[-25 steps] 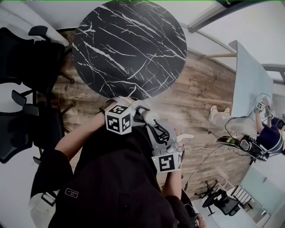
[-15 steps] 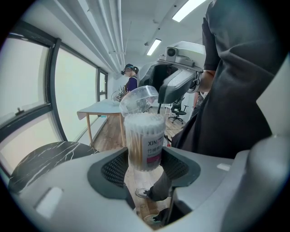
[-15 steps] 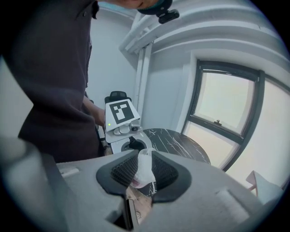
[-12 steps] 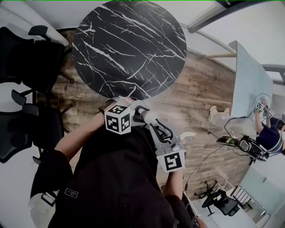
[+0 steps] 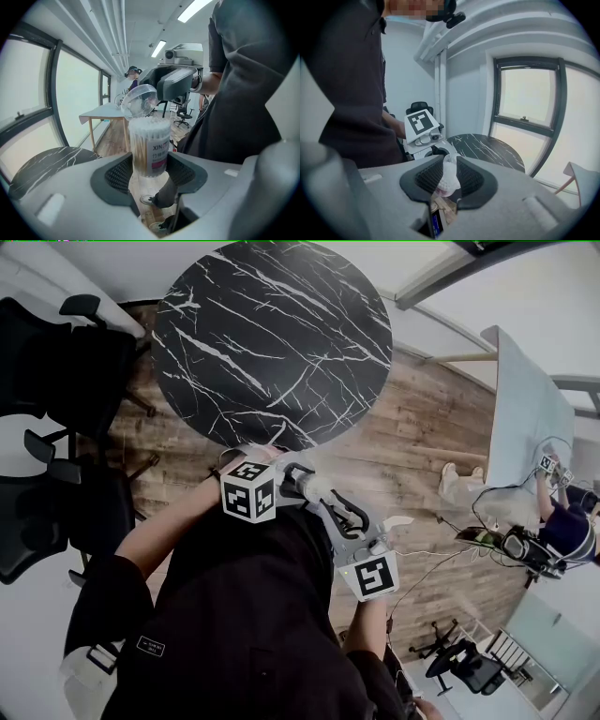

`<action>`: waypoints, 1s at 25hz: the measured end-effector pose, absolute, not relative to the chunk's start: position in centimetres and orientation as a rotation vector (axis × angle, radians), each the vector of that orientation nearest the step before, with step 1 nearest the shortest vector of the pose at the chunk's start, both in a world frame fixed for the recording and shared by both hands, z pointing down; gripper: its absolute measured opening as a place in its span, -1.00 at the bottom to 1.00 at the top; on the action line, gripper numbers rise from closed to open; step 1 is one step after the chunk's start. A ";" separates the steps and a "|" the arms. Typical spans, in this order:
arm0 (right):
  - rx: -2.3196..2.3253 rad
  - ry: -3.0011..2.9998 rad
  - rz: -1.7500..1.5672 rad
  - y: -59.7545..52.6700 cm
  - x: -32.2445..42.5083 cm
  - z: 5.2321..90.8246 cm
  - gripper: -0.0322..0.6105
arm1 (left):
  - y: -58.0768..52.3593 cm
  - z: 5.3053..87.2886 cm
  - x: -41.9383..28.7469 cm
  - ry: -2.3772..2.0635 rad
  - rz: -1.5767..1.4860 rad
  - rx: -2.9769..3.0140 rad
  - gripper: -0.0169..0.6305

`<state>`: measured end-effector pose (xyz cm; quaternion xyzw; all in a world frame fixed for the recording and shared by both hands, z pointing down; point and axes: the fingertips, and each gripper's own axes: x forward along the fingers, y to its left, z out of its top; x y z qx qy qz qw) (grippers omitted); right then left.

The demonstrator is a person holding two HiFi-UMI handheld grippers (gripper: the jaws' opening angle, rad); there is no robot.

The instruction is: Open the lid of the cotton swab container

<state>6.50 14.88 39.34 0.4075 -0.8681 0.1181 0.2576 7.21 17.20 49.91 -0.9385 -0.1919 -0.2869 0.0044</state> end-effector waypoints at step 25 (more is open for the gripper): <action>1.146 -2.424 0.460 14.7 7.2 39.1 -0.65 | 17.6 50.1 6.9 -0.632 -0.882 -2.956 -0.22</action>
